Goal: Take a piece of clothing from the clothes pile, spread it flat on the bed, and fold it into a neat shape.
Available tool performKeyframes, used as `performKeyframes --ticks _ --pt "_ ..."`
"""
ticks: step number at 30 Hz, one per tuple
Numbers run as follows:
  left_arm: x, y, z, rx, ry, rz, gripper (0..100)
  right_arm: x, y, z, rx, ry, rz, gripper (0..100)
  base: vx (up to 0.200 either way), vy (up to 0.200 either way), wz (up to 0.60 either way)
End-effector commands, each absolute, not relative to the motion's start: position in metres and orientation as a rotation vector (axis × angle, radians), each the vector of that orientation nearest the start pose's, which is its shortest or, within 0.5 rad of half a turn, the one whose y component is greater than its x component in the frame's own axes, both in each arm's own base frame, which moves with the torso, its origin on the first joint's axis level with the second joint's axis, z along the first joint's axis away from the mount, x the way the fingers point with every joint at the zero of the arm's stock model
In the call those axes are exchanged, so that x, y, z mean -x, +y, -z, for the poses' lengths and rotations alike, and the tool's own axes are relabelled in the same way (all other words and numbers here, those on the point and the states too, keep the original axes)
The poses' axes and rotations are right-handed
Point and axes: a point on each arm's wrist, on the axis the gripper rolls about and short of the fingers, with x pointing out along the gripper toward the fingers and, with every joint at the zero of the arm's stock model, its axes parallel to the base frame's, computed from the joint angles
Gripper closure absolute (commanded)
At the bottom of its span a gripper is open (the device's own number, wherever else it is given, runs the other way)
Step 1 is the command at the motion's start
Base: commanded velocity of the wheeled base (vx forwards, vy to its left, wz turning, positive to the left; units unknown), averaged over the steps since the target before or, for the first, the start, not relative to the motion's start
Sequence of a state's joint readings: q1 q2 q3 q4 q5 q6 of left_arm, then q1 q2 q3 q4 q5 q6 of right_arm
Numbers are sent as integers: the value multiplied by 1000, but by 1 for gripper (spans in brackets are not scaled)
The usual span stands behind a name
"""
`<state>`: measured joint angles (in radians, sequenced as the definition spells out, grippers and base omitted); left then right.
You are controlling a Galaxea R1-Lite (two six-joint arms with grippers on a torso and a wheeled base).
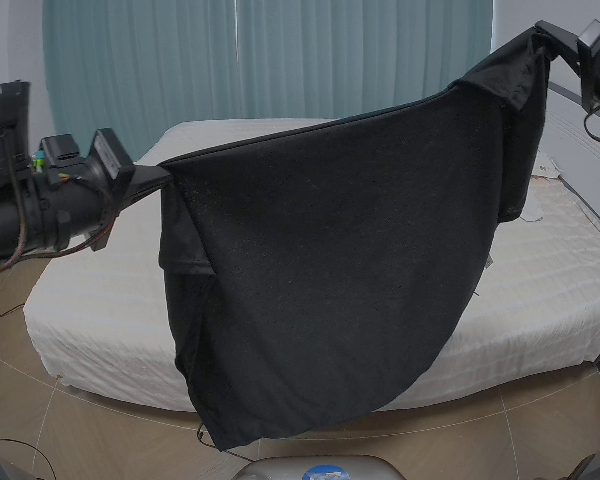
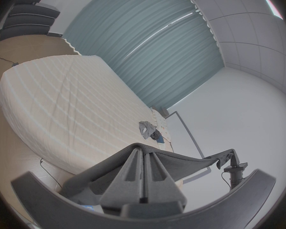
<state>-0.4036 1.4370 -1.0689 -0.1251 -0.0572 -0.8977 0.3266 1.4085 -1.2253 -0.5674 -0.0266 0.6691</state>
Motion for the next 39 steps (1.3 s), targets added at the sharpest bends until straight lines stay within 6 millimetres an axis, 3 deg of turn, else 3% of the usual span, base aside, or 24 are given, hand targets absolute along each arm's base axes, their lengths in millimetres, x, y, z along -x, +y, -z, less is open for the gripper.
performKeyframes --ticks 1,13,25,30,39 --pt "-300 -114 -245 822 525 216 100 -296 89 -344 -705 -167 -347 100 200 0 0" --pt "-349 -125 -233 825 522 197 100 -336 100 -317 -697 -158 -336 100 200 0 0" --pt "-406 -143 -191 810 564 169 100 -394 106 -276 -693 -122 -252 100 200 0 0" --pt "-424 -149 -170 810 556 172 100 -412 112 -243 -687 -55 -231 100 200 0 0" --pt "-442 -150 -141 813 537 168 100 -443 117 -186 -681 -17 -168 100 0 0 0"
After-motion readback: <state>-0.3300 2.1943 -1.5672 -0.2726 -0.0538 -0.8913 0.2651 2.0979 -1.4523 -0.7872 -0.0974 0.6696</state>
